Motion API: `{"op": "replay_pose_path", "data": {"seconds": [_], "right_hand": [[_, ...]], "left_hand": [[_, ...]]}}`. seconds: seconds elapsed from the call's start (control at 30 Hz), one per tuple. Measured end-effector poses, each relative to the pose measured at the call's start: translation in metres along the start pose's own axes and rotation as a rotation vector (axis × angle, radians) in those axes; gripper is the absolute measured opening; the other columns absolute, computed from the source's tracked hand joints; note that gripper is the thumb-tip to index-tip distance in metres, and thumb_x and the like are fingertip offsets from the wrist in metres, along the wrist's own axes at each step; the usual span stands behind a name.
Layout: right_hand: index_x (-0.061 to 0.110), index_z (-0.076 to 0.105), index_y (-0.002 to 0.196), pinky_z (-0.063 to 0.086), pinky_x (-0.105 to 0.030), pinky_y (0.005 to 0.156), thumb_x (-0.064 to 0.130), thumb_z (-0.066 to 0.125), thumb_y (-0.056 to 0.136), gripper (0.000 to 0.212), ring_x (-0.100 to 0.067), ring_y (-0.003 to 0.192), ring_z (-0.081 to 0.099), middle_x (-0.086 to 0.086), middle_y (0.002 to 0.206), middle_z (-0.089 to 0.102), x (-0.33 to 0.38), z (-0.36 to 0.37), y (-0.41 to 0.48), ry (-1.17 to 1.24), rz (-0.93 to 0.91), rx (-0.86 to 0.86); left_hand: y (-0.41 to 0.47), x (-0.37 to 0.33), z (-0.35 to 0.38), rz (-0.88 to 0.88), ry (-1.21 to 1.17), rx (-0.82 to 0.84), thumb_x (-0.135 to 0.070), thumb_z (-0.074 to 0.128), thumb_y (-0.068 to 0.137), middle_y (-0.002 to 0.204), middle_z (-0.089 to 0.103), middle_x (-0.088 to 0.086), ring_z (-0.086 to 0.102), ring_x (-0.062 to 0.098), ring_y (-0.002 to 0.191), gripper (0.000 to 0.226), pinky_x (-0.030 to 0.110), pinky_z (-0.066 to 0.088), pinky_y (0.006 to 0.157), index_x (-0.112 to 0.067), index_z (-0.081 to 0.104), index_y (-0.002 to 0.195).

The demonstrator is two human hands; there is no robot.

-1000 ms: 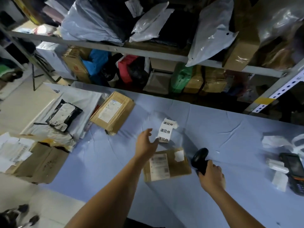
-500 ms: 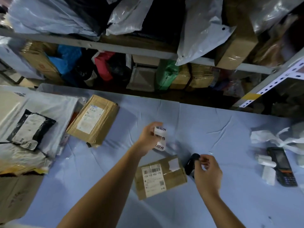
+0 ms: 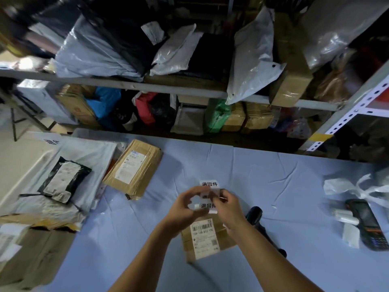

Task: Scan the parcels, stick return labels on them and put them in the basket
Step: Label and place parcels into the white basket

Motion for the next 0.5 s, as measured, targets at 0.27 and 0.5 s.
{"op": "replay_pose_path", "data": {"seconds": [0.27, 0.5], "right_hand": [[0.023, 0.068, 0.101, 0.055, -0.017, 0.059, 0.031, 0.062, 0.097, 0.011, -0.011, 0.076, 0.074, 0.007, 0.089, 0.077, 0.001, -0.005, -0.027, -0.098, -0.131, 0.151], [0.021, 0.068, 0.098, 0.05, -0.012, 0.058, 0.027, 0.067, 0.094, 0.008, -0.006, 0.076, 0.073, 0.01, 0.088, 0.076, 0.006, -0.011, -0.043, -0.075, -0.195, 0.169]], "left_hand": [[-0.01, -0.04, -0.009, 0.183, 0.139, -0.217, -0.011, 0.075, 0.083, 0.103, 0.071, -0.019, 0.066, 0.003, 0.096, 0.037, 0.012, 0.047, 0.067, -0.036, 0.069, 0.109], [-0.018, -0.049, -0.005, 0.311, 0.304, -0.249, -0.003, 0.074, 0.08, 0.111, 0.067, -0.017, 0.064, 0.005, 0.087, 0.037, 0.013, 0.047, 0.062, -0.02, 0.071, 0.113]]}}
Point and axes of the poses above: each hand's wrist, its own y-axis towards the middle knuckle, its own z-axis out of the palm, x = y × z, the point moved 5 cm from there along y, towards the middle knuckle
